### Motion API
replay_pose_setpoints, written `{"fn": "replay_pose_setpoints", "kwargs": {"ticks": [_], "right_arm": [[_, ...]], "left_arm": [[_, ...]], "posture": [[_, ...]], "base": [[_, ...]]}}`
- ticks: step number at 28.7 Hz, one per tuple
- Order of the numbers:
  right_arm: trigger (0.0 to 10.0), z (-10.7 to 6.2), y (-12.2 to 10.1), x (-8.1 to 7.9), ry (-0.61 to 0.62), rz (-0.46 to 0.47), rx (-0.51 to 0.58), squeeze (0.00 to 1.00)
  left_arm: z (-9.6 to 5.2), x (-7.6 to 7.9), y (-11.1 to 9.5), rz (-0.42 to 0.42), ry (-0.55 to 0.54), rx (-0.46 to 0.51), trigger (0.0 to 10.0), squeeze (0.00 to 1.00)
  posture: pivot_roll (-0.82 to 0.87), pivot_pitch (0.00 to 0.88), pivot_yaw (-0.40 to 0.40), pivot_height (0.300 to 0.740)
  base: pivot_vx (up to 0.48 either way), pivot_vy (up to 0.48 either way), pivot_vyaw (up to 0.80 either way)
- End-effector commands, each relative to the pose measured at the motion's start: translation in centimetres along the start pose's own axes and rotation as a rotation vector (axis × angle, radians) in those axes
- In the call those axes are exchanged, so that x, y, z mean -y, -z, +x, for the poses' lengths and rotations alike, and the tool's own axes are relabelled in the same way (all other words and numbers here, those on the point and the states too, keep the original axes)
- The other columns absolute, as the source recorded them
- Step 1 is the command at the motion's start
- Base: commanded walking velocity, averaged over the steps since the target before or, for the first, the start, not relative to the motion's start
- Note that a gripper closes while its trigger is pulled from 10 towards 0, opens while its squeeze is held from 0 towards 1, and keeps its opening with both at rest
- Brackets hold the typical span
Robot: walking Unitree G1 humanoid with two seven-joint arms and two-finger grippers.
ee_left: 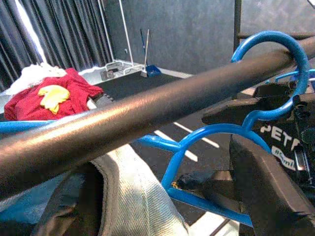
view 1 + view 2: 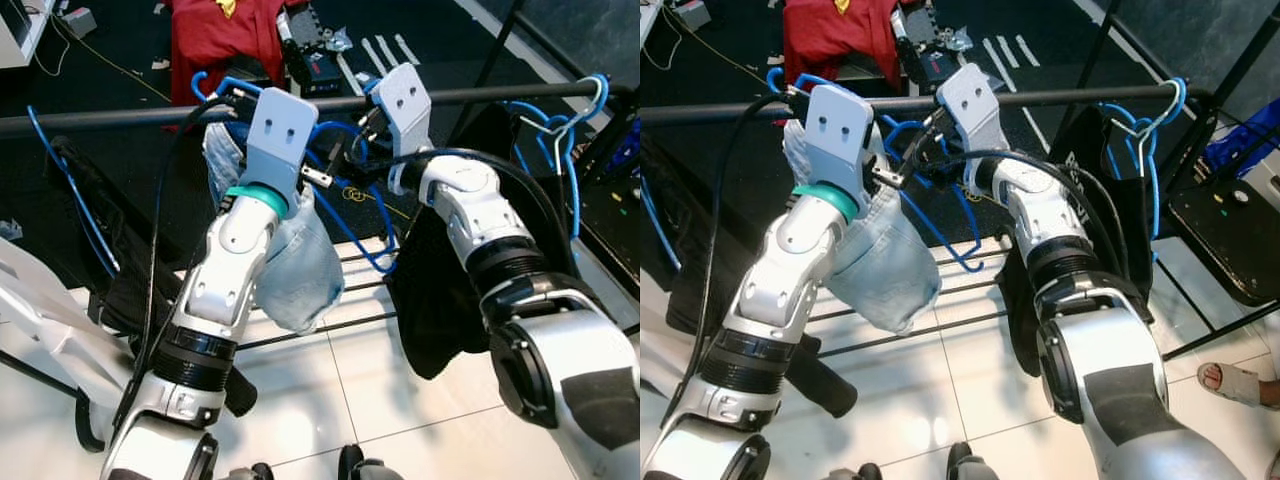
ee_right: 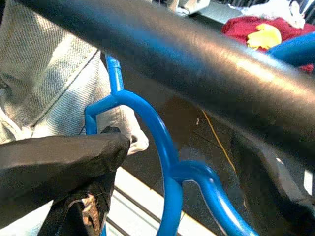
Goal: Hang hanger
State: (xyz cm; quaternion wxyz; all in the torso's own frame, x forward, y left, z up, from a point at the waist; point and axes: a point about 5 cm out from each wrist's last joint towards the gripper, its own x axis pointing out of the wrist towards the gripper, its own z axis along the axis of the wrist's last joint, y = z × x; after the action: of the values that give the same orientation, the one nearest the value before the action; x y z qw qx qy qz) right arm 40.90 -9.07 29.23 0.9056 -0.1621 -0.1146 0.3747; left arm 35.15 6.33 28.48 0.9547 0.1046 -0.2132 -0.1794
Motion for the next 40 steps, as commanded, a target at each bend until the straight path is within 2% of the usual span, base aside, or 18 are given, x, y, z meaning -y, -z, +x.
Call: {"fn": "replay_pose_setpoints", "kwargs": {"ticks": [1, 5, 8, 10, 11, 12, 13, 15, 17, 26, 30, 31, 32, 33, 34, 35, 38, 40], "right_arm": [[10.0, 0.9, 0.1, -1.6, -0.076, -0.016, -0.011, 0.00], [10.0, 0.8, 0.9, -2.1, -0.098, -0.024, -0.026, 0.00], [10.0, 0.4, 1.9, -2.8, -0.119, -0.082, -0.040, 0.00], [10.0, 0.4, 1.9, -2.8, -0.119, -0.082, -0.040, 0.00], [10.0, 0.3, 2.0, -2.9, -0.119, -0.132, -0.034, 0.00], [10.0, 0.3, 2.0, -2.9, -0.119, -0.132, -0.034, 0.00], [10.0, 0.1, 2.0, -3.2, -0.128, -0.187, -0.027, 0.00], [10.0, 0.1, 2.0, -3.2, -0.128, -0.187, -0.027, 0.00], [10.0, -0.5, 2.5, -3.9, -0.156, -0.240, -0.011, 0.00], [10.0, -1.5, 3.3, -5.0, -0.163, -0.231, 0.002, 0.00], [10.0, -2.6, 3.9, -5.8, -0.128, -0.169, 0.034, 0.00], [10.0, -3.2, 3.8, -6.3, -0.123, -0.107, 0.089, 0.00], [10.0, -3.2, 3.8, -6.3, -0.123, -0.107, 0.089, 0.00], [10.0, -3.8, 3.4, -6.8, -0.125, -0.038, 0.149, 0.00], [10.0, -3.8, 3.4, -6.8, -0.125, -0.038, 0.149, 0.00], [10.0, -4.5, 2.9, -7.0, -0.130, 0.010, 0.206, 0.00], [10.0, -5.1, 2.5, -7.1, -0.128, 0.048, 0.244, 0.00], [10.0, -5.8, 2.2, -6.9, -0.115, 0.111, 0.276, 0.00]], "left_arm": [[-0.1, 2.2, 0.2, 0.018, 0.089, 0.007, 10.0, 0.00], [-0.5, 2.1, 0.8, 0.021, 0.088, -0.012, 10.0, 0.00], [-1.3, 1.9, 1.7, 0.012, 0.084, -0.033, 10.0, 0.00], [-1.3, 1.9, 1.7, 0.012, 0.084, -0.033, 10.0, 0.00], [-1.6, 1.7, 1.8, -0.001, 0.078, -0.030, 10.0, 0.00], [-1.6, 1.7, 1.8, -0.001, 0.078, -0.030, 10.0, 0.00], [-2.0, 1.5, 1.9, -0.009, 0.072, -0.028, 10.0, 0.00], [-2.0, 1.5, 1.9, -0.009, 0.072, -0.028, 10.0, 0.00], [-2.6, 1.1, 2.4, -0.009, 0.060, -0.039, 10.0, 0.00], [-3.1, 1.1, 3.0, -0.002, 0.053, -0.055, 10.0, 0.00], [-3.1, 1.2, 3.0, -0.001, 0.056, -0.054, 10.0, 0.00], [-3.0, 1.2, 3.0, -0.002, 0.059, -0.052, 10.0, 0.00], [-3.0, 1.2, 3.0, -0.002, 0.059, -0.052, 10.0, 0.00], [-3.0, 1.3, 2.9, -0.003, 0.064, -0.049, 10.0, 0.00], [-3.0, 1.3, 2.9, -0.003, 0.064, -0.049, 10.0, 0.00], [-3.0, 1.4, 2.9, -0.005, 0.069, -0.047, 10.0, 0.00], [-3.0, 1.4, 2.8, -0.007, 0.073, -0.045, 10.0, 0.00], [-3.0, 1.5, 2.7, -0.009, 0.077, -0.043, 10.0, 0.00]], "posture": [[-0.07, 0.175, 0.013, 0.740], [-0.07, 0.177, 0.016, 0.740], [-0.07, 0.177, 0.020, 0.740], [-0.07, 0.177, 0.020, 0.740], [-0.07, 0.177, 0.020, 0.740], [-0.07, 0.177, 0.020, 0.740], [-0.07, 0.173, 0.020, 0.740], [-0.07, 0.173, 0.020, 0.740], [-0.07, 0.171, 0.015, 0.740], [-0.08, 0.172, 0.013, 0.740], [-0.08, 0.171, 0.020, 0.740], [-0.09, 0.171, 0.027, 0.740], [-0.09, 0.171, 0.027, 0.740], [-0.09, 0.171, 0.029, 0.740], [-0.09, 0.171, 0.029, 0.740], [-0.09, 0.170, 0.032, 0.740], [-0.09, 0.170, 0.033, 0.740], [-0.09, 0.169, 0.033, 0.740]], "base": [[0.000, 0.000, 0.00], [0.000, 0.000, 0.00], [0.000, 0.000, 0.00], [0.000, 0.000, 0.00], [0.000, 0.000, 0.00], [0.000, 0.000, 0.00], [0.000, 0.000, 0.00], [0.000, 0.000, 0.00], [0.000, 0.000, 0.00], [0.000, 0.000, 0.00], [0.000, 0.000, 0.00], [0.000, 0.000, 0.00], [0.000, 0.000, 0.00], [0.000, 0.000, 0.00], [0.000, 0.000, 0.00], [0.000, 0.000, 0.00], [0.000, 0.000, 0.00], [0.000, 0.000, 0.00]]}}
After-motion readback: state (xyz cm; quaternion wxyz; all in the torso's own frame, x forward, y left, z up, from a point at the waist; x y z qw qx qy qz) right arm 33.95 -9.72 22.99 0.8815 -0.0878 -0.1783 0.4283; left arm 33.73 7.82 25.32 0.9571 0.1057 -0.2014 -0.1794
